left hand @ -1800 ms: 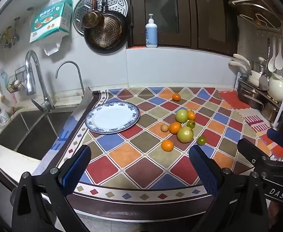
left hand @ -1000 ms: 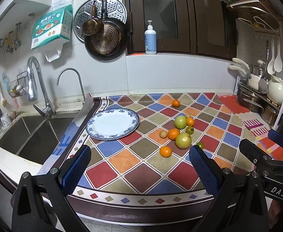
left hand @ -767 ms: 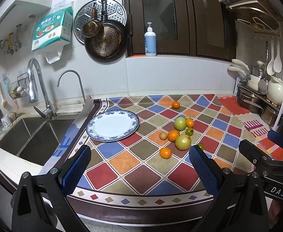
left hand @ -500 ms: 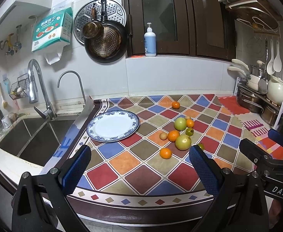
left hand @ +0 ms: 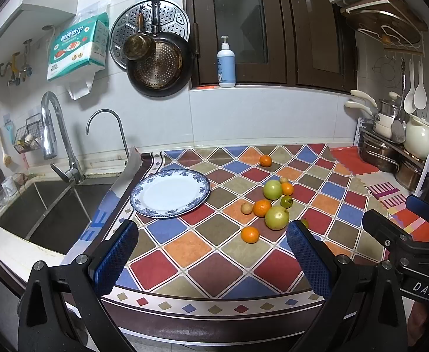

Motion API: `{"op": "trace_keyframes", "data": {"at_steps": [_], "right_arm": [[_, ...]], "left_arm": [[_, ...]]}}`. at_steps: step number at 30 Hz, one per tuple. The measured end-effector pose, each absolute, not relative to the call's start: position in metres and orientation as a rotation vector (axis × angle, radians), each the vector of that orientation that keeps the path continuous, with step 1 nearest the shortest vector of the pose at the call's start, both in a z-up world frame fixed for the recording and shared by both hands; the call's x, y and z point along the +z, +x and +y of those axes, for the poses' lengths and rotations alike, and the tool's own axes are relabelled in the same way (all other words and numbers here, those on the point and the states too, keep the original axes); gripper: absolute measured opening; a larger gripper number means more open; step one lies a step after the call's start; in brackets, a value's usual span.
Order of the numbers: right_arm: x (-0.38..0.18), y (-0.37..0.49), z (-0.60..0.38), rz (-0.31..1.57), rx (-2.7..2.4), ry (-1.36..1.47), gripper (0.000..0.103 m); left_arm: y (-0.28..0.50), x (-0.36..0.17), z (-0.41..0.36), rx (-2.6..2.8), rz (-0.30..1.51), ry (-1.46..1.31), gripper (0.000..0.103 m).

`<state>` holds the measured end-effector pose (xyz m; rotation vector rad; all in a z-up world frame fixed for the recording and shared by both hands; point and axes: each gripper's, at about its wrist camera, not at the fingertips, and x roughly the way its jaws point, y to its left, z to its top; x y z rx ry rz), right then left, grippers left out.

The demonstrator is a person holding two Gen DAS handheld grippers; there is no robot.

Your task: Organize fruits

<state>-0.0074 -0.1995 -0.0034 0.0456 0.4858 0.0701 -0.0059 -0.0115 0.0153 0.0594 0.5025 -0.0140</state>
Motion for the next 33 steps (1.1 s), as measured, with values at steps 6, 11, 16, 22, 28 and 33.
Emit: {"op": "trace_keyframes", "data": {"at_steps": [6,11,16,22,28,33], "right_arm": [[-0.004,-0.008,-0.199,0.484,0.070,0.046,0.102],[-0.004,-0.008,-0.199,0.485,0.070,0.044,0.102],[-0.003,-0.005,-0.201,0.488,0.062,0.047,0.102],[-0.004,-0.005,-0.202,0.489,0.063,0.047,0.102],[-0.006,0.000,-0.202,0.498,0.064,0.049,0.102],[-0.010,0.007,-0.201,0.513,0.066,0.051,0.102]], "left_arm": [[-0.002,0.016,-0.014,-0.016,0.509,0.062,0.103],[-0.002,0.016,-0.014,-0.020,0.512,0.061,0.103],[0.002,0.015,-0.016,-0.025,0.517,0.062,0.103],[0.003,0.015,-0.016,-0.028,0.518,0.059,0.103],[0.008,0.013,-0.017,-0.033,0.528,0.061,0.103],[0.019,0.006,-0.017,-0.040,0.549,0.065,0.103]]}}
